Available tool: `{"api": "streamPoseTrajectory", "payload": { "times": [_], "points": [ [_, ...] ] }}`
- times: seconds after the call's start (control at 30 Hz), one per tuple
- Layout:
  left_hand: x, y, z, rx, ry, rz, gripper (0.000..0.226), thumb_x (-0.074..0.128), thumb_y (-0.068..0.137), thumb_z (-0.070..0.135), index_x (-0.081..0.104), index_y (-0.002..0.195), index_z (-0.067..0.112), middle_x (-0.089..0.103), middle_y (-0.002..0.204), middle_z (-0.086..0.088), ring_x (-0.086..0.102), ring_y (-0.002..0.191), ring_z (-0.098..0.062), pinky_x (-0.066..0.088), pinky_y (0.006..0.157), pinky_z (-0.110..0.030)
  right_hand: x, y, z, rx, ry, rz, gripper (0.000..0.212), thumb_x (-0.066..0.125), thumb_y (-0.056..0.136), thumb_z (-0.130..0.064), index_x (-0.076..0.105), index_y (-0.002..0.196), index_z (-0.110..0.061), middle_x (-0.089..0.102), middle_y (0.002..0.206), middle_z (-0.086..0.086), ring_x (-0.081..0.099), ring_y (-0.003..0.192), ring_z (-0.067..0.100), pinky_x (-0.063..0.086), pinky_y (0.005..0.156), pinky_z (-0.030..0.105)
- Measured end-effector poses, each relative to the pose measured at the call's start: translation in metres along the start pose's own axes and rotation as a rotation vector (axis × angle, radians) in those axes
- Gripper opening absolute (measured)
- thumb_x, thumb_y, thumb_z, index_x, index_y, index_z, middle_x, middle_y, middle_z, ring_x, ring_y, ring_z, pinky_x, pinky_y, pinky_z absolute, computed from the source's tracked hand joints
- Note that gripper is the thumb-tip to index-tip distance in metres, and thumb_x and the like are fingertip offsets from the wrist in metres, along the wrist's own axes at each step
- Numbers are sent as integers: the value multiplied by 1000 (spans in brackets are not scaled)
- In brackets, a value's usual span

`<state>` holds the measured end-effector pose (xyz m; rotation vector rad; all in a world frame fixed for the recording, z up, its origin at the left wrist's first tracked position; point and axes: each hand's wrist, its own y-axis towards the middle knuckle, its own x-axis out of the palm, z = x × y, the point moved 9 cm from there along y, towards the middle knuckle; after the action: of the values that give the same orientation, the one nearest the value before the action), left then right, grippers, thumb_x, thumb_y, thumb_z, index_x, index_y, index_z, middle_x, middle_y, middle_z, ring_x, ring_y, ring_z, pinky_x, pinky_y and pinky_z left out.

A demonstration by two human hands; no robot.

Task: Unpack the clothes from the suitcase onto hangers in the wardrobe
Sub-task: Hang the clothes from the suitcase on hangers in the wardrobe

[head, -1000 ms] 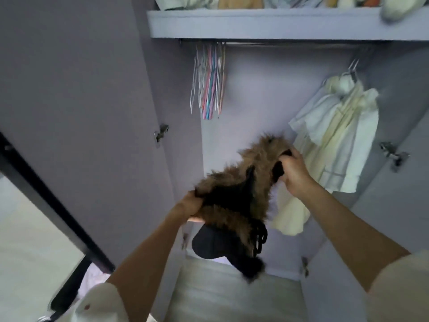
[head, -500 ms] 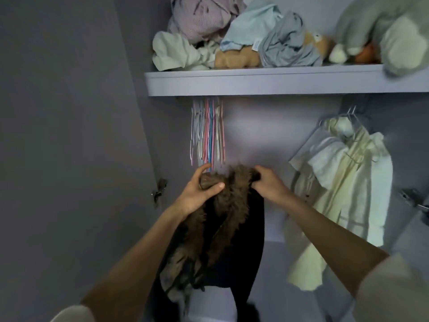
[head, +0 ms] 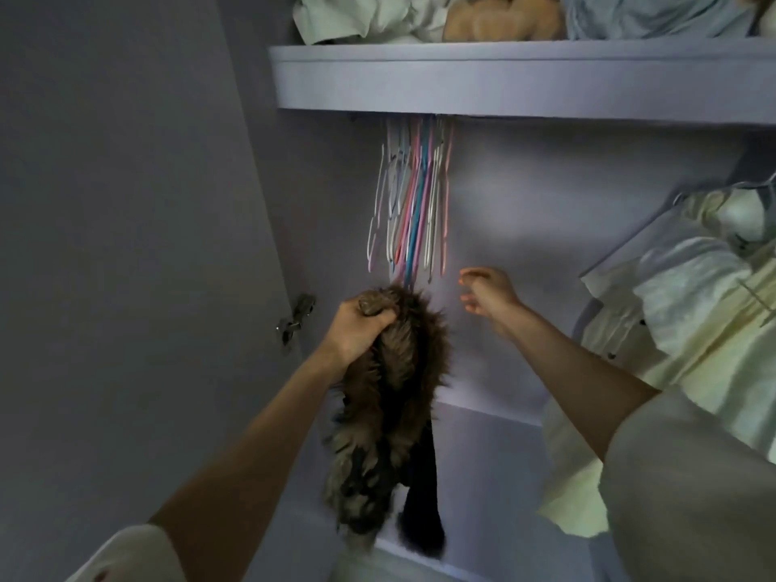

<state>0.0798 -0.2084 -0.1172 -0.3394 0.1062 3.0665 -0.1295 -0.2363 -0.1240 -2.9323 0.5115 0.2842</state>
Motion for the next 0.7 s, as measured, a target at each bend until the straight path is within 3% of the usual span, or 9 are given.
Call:
{"api": "streamPoseTrajectory", "payload": {
  "times": [0.1,0.23,0.33,0.43,0.53,0.6,0.7],
  "points": [
    [-1,9,-9,-39,15,39,21,61,86,1,64,105,-6,60,96,-6,55,90,-15,44,61,-4,16,24,-8,-28,-11,-28,24,43,96,-14,61,105,-2,46,77,10,36,54,13,30,51,24],
    [-6,18,-21,-99,25,72,20,62,86,2,65,104,-5,61,97,-7,56,93,-17,44,82,-23,39,52,-15,-44,-93,-46,33,48,95,-24,47,63,-15,40,57,4,32,48,16,24,35,14],
    [-10,22,-24,-101,29,83,19,62,85,3,65,102,-4,61,97,-7,56,92,-16,47,76,-20,41,59,-15,-70,-84,15,39,51,92,-17,43,54,-15,39,52,5,33,46,16,28,41,18],
    [-10,22,-25,-93,15,75,14,62,85,3,65,99,0,61,95,-6,57,90,-16,47,69,-12,28,57,-17,-114,-68,106,31,54,91,-18,58,63,-7,44,53,4,39,48,14,35,50,24],
    [-7,20,-23,-85,2,64,8,63,85,1,63,87,9,61,94,-7,56,90,-16,46,78,-21,10,52,-21,-108,-6,166,17,55,91,-15,68,97,-5,52,63,6,47,33,5,44,37,13],
    [-4,18,-19,-66,2,68,12,63,84,0,62,81,11,60,88,-6,55,85,-15,45,72,-16,-3,48,-26,-127,-28,201,20,56,91,-15,68,99,-1,54,63,7,47,28,3,53,49,18],
    [3,10,-15,-64,-23,28,10,63,84,0,63,89,9,60,80,0,55,80,-12,46,66,-12,-21,33,-25,-147,-104,238,22,57,90,-14,68,102,0,59,77,7,49,43,10,56,74,36]
  ]
}}
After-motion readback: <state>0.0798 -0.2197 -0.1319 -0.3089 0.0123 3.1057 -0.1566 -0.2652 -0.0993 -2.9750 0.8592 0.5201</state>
